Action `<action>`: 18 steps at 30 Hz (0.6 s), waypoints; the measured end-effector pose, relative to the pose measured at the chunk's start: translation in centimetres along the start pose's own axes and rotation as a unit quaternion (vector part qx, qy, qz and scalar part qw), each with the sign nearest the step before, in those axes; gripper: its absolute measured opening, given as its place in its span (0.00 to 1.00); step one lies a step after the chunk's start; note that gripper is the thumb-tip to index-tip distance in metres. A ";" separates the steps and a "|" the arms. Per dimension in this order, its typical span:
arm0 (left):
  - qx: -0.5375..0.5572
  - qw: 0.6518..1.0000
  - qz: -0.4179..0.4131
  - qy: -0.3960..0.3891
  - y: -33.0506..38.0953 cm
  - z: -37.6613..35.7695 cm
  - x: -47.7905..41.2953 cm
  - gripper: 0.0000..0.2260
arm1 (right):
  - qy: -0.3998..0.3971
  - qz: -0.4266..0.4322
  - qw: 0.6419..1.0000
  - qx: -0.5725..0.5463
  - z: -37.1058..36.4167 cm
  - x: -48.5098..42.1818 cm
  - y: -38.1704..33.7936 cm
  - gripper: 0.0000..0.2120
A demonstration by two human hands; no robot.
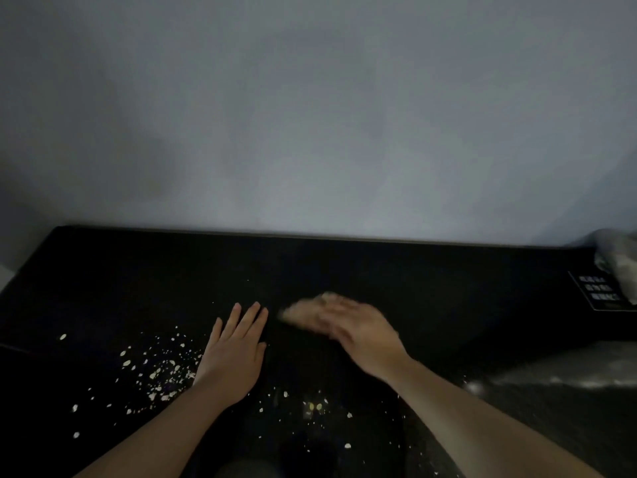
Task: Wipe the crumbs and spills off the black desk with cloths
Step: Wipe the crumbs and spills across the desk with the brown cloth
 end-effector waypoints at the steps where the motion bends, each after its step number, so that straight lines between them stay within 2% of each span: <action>1: -0.001 1.000 -0.004 -0.001 0.0 0.1 0.2 0.25 | 0.029 -0.063 0.997 0.022 0.0 -0.7 0.8 0.17; 2: -0.001 1.000 -0.006 -0.001 0.0 0.1 0.4 0.25 | 0.047 -0.086 0.995 0.035 -0.2 -1.1 0.5 0.17; 3: -0.001 1.000 -0.007 -0.003 0.0 0.1 0.6 0.25 | 0.048 -0.064 0.997 0.021 -0.6 -0.8 -0.7 0.18; 4: -0.001 1.000 -0.006 -0.004 0.0 0.2 0.8 0.25 | 0.034 -0.008 0.999 0.000 -1.1 0.0 -2.6 0.18; 7: 0.001 1.000 -0.007 -0.012 0.2 0.1 0.8 0.24 | -0.058 0.143 0.988 -0.025 -1.6 4.3 -6.7 0.14; 9: 0.023 1.000 -0.001 -0.016 0.2 0.3 0.6 0.23 | -0.119 0.192 0.974 -0.005 -1.6 5.0 -6.4 0.15; 10: 0.037 0.999 0.003 -0.019 0.2 0.4 0.5 0.23 | -0.143 0.171 0.975 -0.016 -1.5 4.4 -5.6 0.16; 12: 0.049 0.998 0.005 -0.024 0.3 0.7 0.4 0.22 | -0.083 0.075 0.993 -0.030 -0.7 2.5 -3.9 0.17; 14: 0.047 0.999 0.004 -0.026 0.7 0.7 0.6 0.23 | -0.037 -0.014 0.999 0.008 -0.4 1.9 -3.2 0.17; 15: 0.045 0.999 0.005 -0.026 0.9 0.7 0.7 0.23 | -0.033 -0.022 0.999 0.010 -0.5 2.4 -3.7 0.17; 16: 0.043 0.999 0.006 -0.028 1.0 0.7 0.8 0.23 | -0.033 0.005 0.999 -0.012 -0.6 3.1 -4.7 0.16; 18: 0.041 0.999 0.008 -0.030 1.3 0.8 0.9 0.23 | -0.088 0.096 0.990 -0.048 -0.9 5.3 -6.4 0.15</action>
Point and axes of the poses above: each hand's wrist, its own x-axis away from the middle knuckle, its own z-axis out of the back of the hand, y = z × x, the point moved 4 cm from there along -x, towards the middle knuckle, and after that the axes turned 3 degrees about y, right-handed, at the moved point
